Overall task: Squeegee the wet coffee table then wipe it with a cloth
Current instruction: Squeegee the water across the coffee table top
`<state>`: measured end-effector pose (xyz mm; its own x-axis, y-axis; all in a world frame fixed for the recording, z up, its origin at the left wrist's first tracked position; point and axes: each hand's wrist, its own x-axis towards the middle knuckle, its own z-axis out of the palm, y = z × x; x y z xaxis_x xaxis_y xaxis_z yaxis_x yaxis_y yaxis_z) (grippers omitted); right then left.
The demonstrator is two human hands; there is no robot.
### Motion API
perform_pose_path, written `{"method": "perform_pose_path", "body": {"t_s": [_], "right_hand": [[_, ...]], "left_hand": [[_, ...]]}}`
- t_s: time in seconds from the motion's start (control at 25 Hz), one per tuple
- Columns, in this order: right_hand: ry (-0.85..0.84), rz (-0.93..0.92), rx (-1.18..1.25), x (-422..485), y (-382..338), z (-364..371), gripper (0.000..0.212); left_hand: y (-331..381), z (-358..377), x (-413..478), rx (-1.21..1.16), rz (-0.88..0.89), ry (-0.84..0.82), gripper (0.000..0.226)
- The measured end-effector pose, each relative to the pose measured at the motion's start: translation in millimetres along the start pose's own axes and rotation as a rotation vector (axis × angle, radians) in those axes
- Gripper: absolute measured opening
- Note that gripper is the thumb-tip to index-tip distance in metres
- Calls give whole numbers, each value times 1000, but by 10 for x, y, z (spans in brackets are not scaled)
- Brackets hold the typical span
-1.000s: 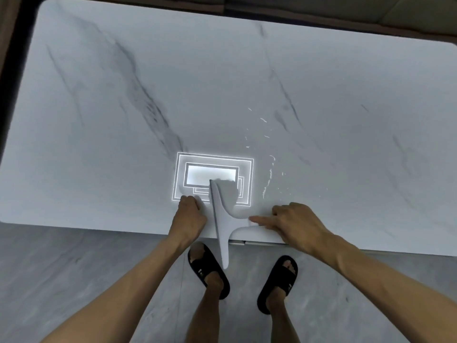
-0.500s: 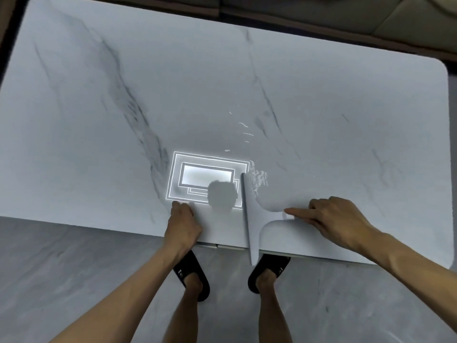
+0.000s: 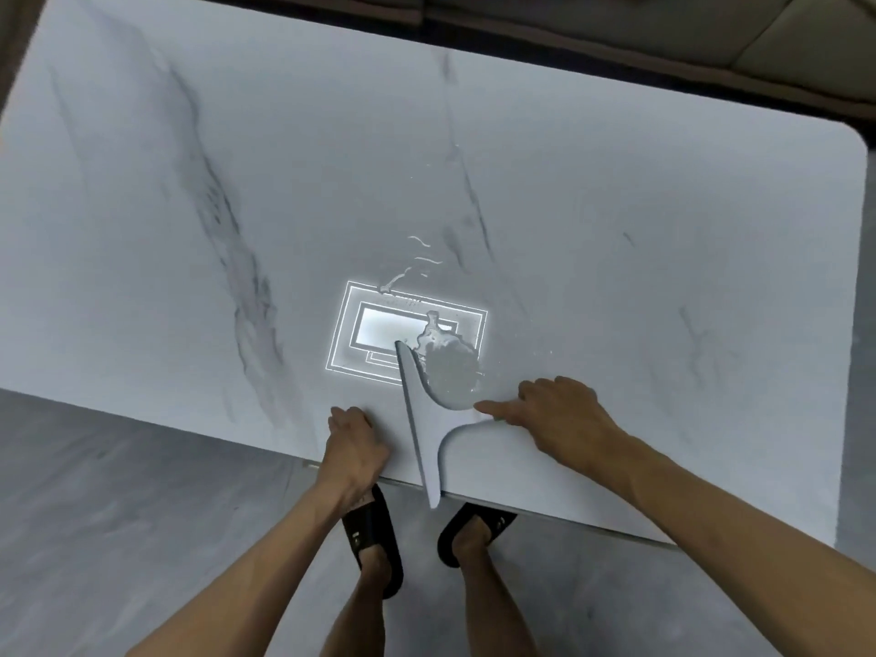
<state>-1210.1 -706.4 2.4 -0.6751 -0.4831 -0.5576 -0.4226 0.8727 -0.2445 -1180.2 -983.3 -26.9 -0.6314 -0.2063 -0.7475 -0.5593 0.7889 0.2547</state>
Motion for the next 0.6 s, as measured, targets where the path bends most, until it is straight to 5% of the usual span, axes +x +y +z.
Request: {"method": "perform_pose_path", "body": {"t_s": [0.32, 0.6], "right_hand": [[231, 76, -74, -763, 830, -263, 61], [-14, -103, 93, -202, -58, 39, 79]], "left_hand": [[328, 63, 142, 14, -202, -107, 59], [346, 43, 143, 60, -173, -131, 55]]}}
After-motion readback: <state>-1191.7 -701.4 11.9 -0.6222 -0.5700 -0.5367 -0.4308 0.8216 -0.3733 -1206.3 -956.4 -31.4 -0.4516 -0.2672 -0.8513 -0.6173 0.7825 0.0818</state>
